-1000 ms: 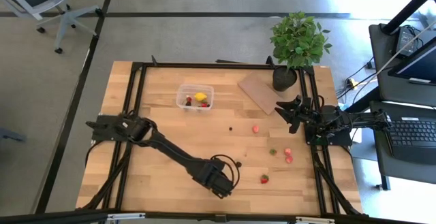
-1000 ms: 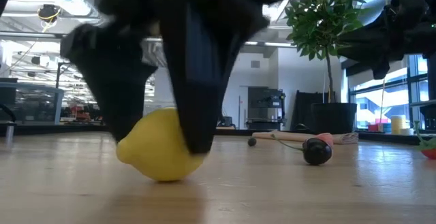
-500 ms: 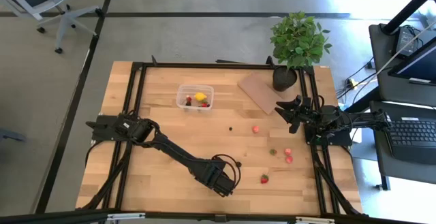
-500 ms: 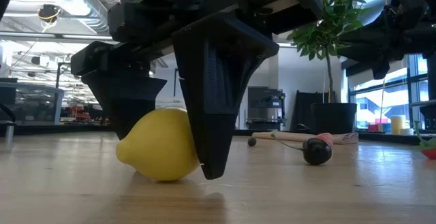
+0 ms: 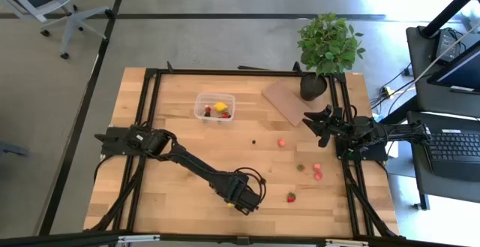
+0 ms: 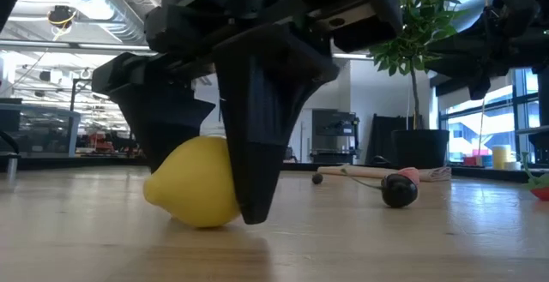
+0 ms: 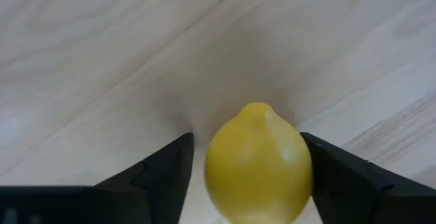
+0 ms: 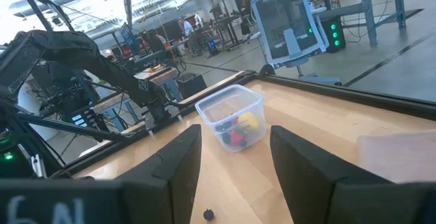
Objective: Pick and placing Produce into tupperware
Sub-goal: Put the yellow lemon into the transparent bin
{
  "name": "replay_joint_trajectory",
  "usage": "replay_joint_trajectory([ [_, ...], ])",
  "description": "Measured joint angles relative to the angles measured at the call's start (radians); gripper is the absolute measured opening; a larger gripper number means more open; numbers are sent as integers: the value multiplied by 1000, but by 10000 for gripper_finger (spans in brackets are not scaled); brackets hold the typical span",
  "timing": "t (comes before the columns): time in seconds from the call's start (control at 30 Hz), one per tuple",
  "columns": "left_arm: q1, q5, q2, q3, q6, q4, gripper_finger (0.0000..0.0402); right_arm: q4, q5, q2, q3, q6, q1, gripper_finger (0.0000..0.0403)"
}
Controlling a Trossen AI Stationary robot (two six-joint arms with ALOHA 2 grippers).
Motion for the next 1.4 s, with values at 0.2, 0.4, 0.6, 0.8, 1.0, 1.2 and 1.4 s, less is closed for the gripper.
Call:
replay_joint_trajectory([
  [0.2,2,0,0,0,4,1,196,0,-27,0,0,1,0,178],
  [0.4,7,77,0,0,43,1,196,-1,-28,0,0,29,0,178],
  [0.6,42,251,-12,-1,180,14,196,-1,-29,0,0,26,0,178],
  [0.8,137,364,-76,-1,367,78,196,1,-29,0,0,23,0,178],
  [1.0,266,288,-207,0,557,137,196,4,-29,0,0,22,0,178],
  [1.2,403,-67,-386,0,811,100,196,17,-26,0,0,20,0,178],
  [1.4,539,-415,-518,1,956,-56,196,37,-22,0,0,18,0,178],
])
